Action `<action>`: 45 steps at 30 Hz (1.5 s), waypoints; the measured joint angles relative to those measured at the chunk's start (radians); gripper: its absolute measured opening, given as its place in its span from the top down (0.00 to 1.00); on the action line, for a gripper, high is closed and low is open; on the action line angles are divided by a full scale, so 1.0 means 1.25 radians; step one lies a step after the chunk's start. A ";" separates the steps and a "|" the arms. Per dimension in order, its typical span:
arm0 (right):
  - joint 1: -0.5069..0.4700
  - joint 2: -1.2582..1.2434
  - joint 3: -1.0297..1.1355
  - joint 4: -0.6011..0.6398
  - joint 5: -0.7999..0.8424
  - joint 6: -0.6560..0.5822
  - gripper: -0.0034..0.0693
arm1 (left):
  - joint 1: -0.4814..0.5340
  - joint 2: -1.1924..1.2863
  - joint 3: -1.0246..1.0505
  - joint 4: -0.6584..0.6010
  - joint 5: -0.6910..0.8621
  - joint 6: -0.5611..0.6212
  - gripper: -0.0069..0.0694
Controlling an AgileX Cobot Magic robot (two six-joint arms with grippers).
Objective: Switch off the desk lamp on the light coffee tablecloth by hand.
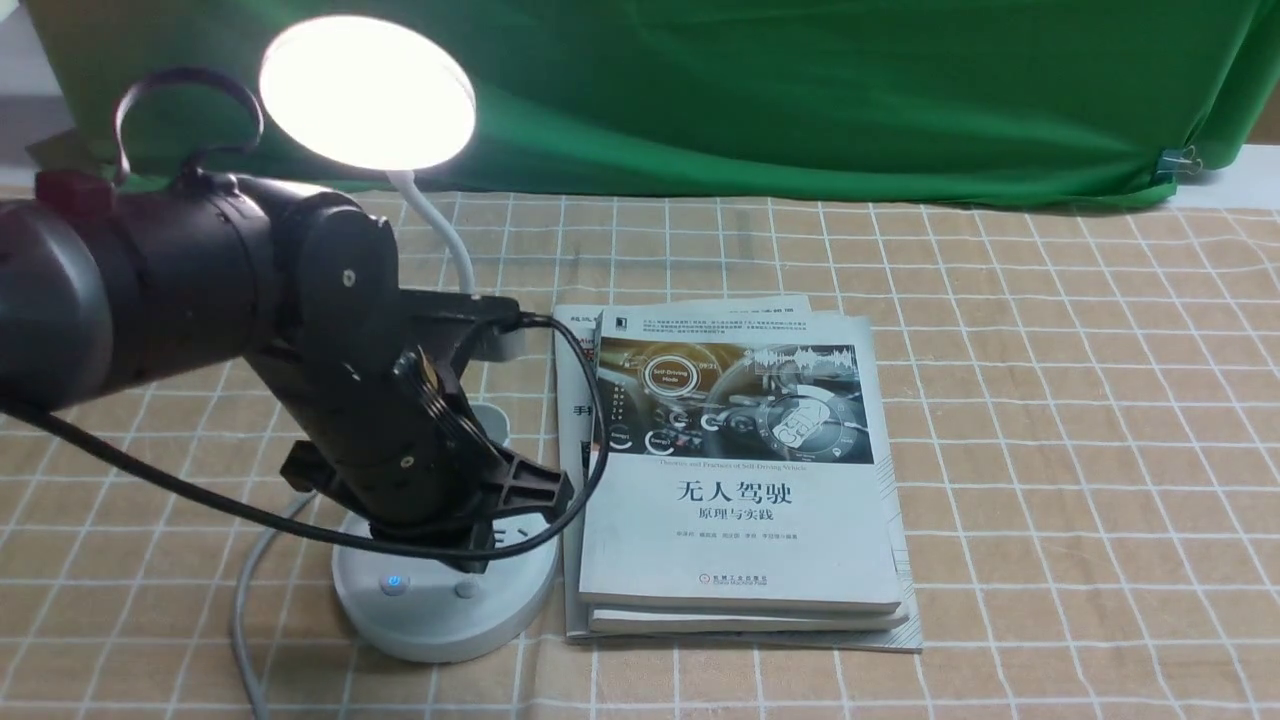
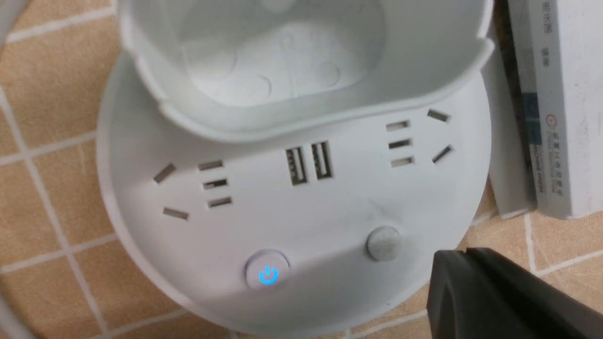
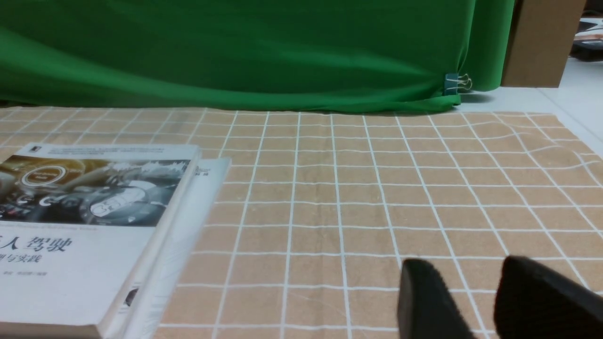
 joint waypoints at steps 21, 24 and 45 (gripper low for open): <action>0.000 0.000 0.000 0.000 0.000 0.000 0.62 | 0.000 0.047 0.000 -0.002 0.013 -0.002 0.91; 0.000 0.000 0.000 0.000 0.000 0.000 0.62 | 0.000 -0.002 0.001 -0.002 0.018 -0.013 0.91; 0.000 0.000 0.000 0.000 0.000 0.000 0.62 | 0.000 -0.703 0.304 0.003 -0.136 -0.044 0.91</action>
